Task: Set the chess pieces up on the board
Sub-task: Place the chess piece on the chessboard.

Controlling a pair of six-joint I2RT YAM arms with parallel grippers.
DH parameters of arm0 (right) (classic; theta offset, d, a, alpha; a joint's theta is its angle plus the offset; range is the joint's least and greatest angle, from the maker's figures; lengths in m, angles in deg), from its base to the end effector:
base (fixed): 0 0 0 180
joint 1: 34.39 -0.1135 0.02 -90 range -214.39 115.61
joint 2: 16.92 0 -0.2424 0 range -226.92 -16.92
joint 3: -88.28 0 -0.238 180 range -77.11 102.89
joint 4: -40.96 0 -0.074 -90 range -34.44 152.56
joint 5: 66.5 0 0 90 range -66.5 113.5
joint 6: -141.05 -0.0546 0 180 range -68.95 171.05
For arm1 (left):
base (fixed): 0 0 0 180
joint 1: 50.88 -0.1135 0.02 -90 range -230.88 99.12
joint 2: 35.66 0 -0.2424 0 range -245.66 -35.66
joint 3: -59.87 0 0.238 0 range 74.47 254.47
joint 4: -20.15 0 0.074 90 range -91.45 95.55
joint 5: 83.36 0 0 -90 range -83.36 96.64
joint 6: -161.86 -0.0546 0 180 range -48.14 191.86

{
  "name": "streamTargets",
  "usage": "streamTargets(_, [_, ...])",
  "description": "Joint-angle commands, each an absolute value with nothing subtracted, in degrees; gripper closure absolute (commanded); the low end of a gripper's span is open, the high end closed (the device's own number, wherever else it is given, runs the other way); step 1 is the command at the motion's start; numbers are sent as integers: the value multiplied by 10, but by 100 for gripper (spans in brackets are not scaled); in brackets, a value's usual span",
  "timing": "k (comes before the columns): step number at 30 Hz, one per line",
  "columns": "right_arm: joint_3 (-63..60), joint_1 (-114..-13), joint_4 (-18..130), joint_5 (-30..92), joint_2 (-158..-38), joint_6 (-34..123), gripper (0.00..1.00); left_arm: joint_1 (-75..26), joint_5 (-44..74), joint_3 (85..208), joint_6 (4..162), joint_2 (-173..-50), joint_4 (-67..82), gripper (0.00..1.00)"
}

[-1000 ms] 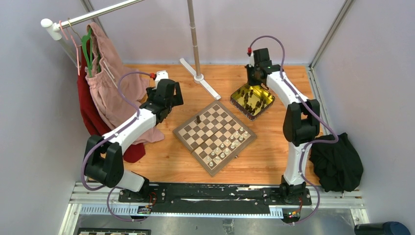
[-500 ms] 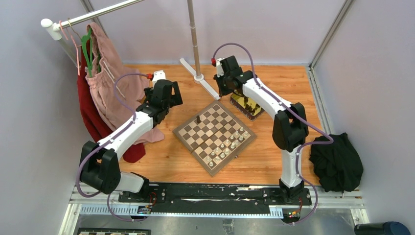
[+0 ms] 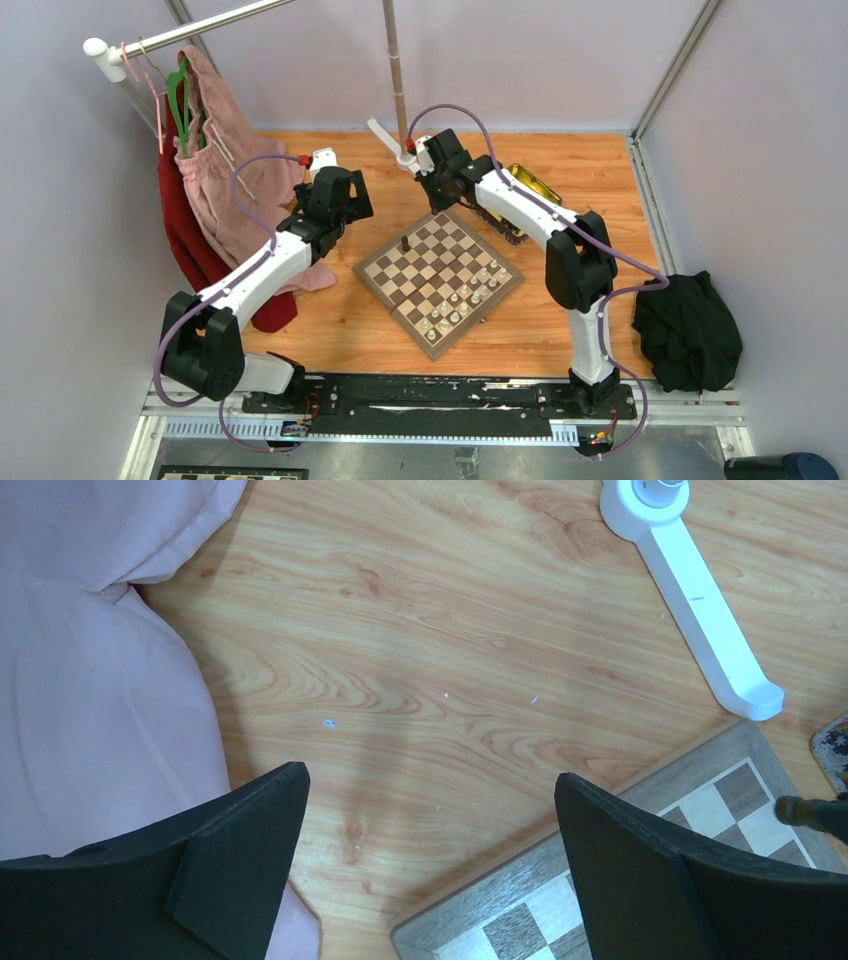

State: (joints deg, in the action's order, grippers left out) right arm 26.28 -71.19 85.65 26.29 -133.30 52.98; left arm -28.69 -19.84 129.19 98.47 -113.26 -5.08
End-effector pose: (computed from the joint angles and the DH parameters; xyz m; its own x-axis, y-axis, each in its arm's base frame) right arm 0.3663 0.2774 0.2496 -0.5254 -0.4351 -0.7312 -0.6448 0.7643 0.0086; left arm 0.2925 -0.0930 0.2481 -0.4543 -0.2477 -0.8557 -0.2345 0.9599 -0.1534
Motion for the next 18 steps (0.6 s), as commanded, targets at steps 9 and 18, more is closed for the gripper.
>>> streamTargets(9, [285,-738,879,245,-1382,544,100,-290,-195,1282,995,-1114,-50,0])
streamTargets(18, [291,-739,881,238,-1397,544,100,-290,-192,1278,991,-1113,-50,0])
